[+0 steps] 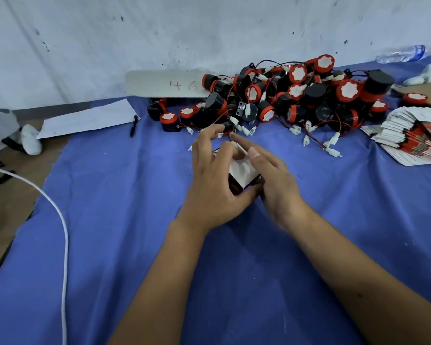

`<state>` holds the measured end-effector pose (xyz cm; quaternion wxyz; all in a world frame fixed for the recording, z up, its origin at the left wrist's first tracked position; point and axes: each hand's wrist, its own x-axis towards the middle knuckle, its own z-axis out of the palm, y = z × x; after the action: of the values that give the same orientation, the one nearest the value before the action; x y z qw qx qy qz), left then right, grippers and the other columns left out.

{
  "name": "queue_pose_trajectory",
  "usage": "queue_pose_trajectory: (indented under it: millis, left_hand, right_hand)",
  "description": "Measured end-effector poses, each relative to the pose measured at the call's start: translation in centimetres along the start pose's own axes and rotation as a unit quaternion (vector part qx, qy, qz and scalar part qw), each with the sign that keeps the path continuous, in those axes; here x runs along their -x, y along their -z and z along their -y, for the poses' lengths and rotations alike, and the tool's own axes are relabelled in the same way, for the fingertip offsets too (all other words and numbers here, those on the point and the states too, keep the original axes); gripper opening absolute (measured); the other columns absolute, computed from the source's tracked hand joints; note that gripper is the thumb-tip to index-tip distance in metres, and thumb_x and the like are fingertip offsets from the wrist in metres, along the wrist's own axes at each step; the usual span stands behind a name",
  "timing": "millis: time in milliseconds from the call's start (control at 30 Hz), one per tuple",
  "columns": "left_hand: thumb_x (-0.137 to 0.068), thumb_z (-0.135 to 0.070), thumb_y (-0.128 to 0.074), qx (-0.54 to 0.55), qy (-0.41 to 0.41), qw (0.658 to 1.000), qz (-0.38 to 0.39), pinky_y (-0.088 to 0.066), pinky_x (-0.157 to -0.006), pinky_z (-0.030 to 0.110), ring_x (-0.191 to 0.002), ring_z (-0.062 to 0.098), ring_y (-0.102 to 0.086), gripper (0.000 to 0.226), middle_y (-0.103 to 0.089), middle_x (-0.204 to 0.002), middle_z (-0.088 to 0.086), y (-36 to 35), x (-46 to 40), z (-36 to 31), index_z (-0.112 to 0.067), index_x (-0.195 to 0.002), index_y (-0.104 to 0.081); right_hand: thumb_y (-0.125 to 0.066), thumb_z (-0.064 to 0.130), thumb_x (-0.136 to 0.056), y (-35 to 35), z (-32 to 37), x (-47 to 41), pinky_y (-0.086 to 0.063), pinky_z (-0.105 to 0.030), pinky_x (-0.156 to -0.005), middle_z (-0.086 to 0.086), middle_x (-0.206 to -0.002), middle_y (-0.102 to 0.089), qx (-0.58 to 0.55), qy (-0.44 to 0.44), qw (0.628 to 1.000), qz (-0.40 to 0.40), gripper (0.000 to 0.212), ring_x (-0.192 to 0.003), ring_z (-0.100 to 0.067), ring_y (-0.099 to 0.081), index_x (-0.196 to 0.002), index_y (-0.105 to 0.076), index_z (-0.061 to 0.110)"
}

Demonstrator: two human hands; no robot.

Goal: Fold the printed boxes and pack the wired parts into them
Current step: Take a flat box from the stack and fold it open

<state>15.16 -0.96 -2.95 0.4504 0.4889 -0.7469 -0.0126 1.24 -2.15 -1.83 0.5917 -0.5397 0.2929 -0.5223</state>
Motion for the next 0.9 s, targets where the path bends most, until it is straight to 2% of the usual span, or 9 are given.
queue_pose_trajectory:
  millis: [100,167,233,400,600,767,833,900]
  left_hand:
    - [-0.072,-0.044,-0.086,0.008,0.007,1.000,-0.003,-0.048,-0.104,0.044,-0.133,0.023,-0.042,0.069,-0.029,-0.148,0.000,0.1,0.0,0.8,-0.023,-0.127,-0.051]
    - [-0.067,-0.036,-0.093,0.072,0.048,0.996,-0.019,-0.052,-0.099,0.038,-0.126,0.019,-0.051,0.092,-0.039,-0.140,-0.004,0.0,0.1,1.1,-0.026,-0.140,-0.040]
    - [-0.064,-0.036,-0.095,0.092,0.084,0.992,-0.026,-0.053,-0.097,0.031,-0.123,0.015,-0.056,0.103,-0.048,-0.137,-0.008,0.0,0.2,1.2,-0.030,-0.146,-0.032]
    - [-0.078,-0.035,-0.087,0.023,0.015,0.998,-0.061,-0.041,-0.094,0.010,-0.118,0.004,-0.055,0.073,-0.055,-0.131,-0.018,0.3,-0.1,0.7,-0.025,-0.139,-0.048]
    - [-0.079,-0.029,-0.087,-0.021,-0.015,0.998,-0.063,-0.038,-0.100,0.013,-0.123,0.015,-0.054,0.069,-0.057,-0.134,-0.005,-0.1,-0.3,0.2,-0.013,-0.137,-0.054]
    - [-0.077,-0.026,-0.087,-0.039,-0.040,0.997,-0.055,-0.036,-0.101,0.011,-0.122,0.020,-0.054,0.070,-0.057,-0.134,0.003,-0.5,-0.2,-0.4,-0.010,-0.136,-0.053]
    - [-0.077,-0.029,-0.090,-0.023,-0.033,0.997,-0.060,-0.038,-0.102,0.013,-0.123,0.018,-0.055,0.072,-0.058,-0.134,0.001,-0.4,-0.2,-0.5,-0.011,-0.136,-0.054]
    - [-0.073,-0.034,-0.093,0.001,-0.022,0.997,-0.068,-0.040,-0.103,0.017,-0.124,0.017,-0.055,0.078,-0.057,-0.135,-0.002,0.0,-0.2,-0.4,-0.014,-0.137,-0.052]
  right_hand:
    - [-0.054,0.019,-0.100,0.3,-0.1,-0.2,-0.047,-0.044,-0.110,-0.001,-0.131,-0.069,-0.002,0.013,1.000,-0.009,0.037,-0.127,-0.021,-0.061,-0.136,-0.064,0.019]
    - [-0.061,0.017,-0.093,0.4,0.0,-0.3,-0.050,-0.046,-0.107,-0.002,-0.129,-0.069,0.002,0.017,0.999,-0.040,0.041,-0.126,-0.025,-0.061,-0.133,-0.065,0.020]
    - [-0.066,0.015,-0.090,0.6,0.0,-0.4,-0.052,-0.048,-0.104,-0.003,-0.126,-0.070,0.018,0.016,0.998,-0.061,0.043,-0.123,-0.026,-0.062,-0.132,-0.066,0.019]
    - [-0.067,0.000,-0.093,1.2,0.1,-0.3,-0.057,-0.048,-0.097,-0.002,-0.116,-0.075,0.057,0.023,0.996,-0.066,0.037,-0.113,-0.025,-0.069,-0.125,-0.070,0.019]
    - [-0.072,-0.005,-0.086,1.6,0.2,-0.4,-0.063,-0.043,-0.082,-0.001,-0.103,-0.079,0.079,0.033,0.992,-0.088,0.036,-0.098,-0.026,-0.075,-0.114,-0.075,0.019]
    - [-0.081,0.002,-0.079,1.7,0.0,-0.5,-0.061,-0.031,-0.072,0.012,-0.097,-0.077,0.177,0.045,0.972,-0.147,0.035,-0.088,-0.013,-0.072,-0.106,-0.075,0.023]
    - [-0.081,0.004,-0.081,2.2,0.3,-0.6,-0.059,-0.027,-0.070,0.009,-0.101,-0.077,0.151,0.030,0.980,-0.124,0.034,-0.092,-0.013,-0.072,-0.108,-0.074,0.022]
    - [-0.077,0.009,-0.086,2.9,0.7,-0.8,-0.057,-0.027,-0.075,0.001,-0.107,-0.076,0.076,-0.006,0.996,-0.050,0.032,-0.096,-0.017,-0.071,-0.116,-0.071,0.017]
